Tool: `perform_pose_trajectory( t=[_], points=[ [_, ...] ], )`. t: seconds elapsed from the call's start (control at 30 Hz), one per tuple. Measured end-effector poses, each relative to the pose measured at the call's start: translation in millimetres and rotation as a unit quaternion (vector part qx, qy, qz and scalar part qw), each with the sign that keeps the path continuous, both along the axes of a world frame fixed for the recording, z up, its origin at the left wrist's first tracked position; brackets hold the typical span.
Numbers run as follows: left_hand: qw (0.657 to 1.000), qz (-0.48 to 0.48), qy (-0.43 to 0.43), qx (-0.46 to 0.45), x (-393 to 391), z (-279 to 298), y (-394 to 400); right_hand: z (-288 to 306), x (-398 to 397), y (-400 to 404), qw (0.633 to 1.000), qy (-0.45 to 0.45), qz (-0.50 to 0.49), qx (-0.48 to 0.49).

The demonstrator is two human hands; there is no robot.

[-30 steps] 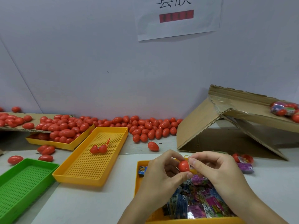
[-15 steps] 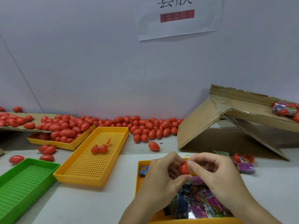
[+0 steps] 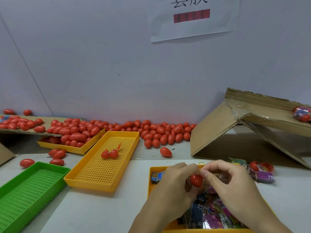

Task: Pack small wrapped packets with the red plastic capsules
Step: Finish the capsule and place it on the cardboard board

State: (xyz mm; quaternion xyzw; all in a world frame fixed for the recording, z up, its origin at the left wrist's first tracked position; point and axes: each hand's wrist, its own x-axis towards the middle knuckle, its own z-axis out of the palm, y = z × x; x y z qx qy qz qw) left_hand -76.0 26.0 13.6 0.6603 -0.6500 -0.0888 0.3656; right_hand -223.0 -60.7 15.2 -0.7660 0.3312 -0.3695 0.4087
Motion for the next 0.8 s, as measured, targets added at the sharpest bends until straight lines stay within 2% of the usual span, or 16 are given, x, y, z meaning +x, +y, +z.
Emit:
perform_pose_trajectory(
  t=[0.1, 0.17, 0.27, 0.37, 0.5, 0.63, 0.8],
  points=[
    [1.0, -0.006, 0.015, 0.007, -2, -2, -1, 0, 0, -1, 1.0, -0.007, -0.008, -0.003],
    [0.997, 0.003, 0.078, 0.004, -4, 0, -1, 0, 0, -1, 1.0, -0.02, 0.003, -0.001],
    [0.987, 0.021, 0.161, -0.014, -5, 2, -2, 3, -1, 0, 0.995, -0.09, 0.023, 0.033],
    [0.97, 0.042, 0.237, -0.03, -4, 5, -3, 4, -3, -2, 0.988, -0.145, 0.002, 0.042],
    [0.94, 0.043, 0.337, -0.038, -2, 8, -3, 5, -7, -5, 0.993, -0.117, -0.002, -0.002],
    [0.933, 0.032, 0.357, -0.039, -1, 8, -3, 9, -5, -2, 0.995, -0.098, 0.025, -0.018],
    [0.942, 0.02, 0.334, -0.036, -2, 7, -3, 9, -5, -3, 0.994, -0.107, 0.037, 0.001]
  ],
)
